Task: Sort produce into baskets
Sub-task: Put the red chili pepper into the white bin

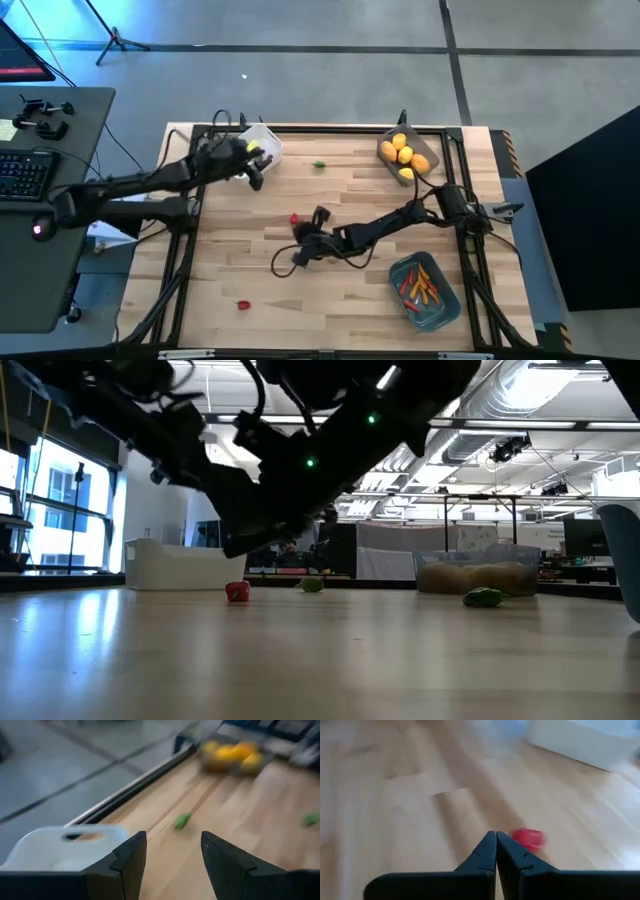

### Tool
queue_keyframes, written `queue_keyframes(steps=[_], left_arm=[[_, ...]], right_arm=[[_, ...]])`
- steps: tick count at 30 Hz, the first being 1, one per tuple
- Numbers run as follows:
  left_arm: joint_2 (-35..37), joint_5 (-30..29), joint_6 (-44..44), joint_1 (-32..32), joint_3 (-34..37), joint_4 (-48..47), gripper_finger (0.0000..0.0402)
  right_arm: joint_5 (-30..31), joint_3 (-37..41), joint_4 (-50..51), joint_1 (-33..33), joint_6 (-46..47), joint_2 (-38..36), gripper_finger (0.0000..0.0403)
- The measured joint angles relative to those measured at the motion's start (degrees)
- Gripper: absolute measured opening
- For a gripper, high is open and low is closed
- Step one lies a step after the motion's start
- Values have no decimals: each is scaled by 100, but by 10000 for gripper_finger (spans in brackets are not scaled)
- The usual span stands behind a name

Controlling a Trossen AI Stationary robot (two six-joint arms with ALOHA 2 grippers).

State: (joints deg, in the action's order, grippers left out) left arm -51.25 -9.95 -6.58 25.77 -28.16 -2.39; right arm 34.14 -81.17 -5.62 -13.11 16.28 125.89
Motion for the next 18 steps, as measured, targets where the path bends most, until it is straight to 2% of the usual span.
queue_keyframes(steps=[3,6,8,12,15,18], left_arm=[[527,45,-172,-305,440,676,176],[948,103,-295,-614,872,1450,176],[1166,150,-336,-804,1114,1885,176],[1436,152,-387,-1092,1405,2347,177],[1535,150,-388,-1238,1443,2301,177],[1532,152,-373,-1390,1443,2297,177]], right_arm=[[321,27,43,2,543,-2,0],[99,27,44,79,1089,-9,8],[-56,27,89,142,1174,-9,27],[-25,27,105,217,1088,24,102],[-34,27,78,294,1084,69,167],[-75,25,-58,421,924,215,217]])
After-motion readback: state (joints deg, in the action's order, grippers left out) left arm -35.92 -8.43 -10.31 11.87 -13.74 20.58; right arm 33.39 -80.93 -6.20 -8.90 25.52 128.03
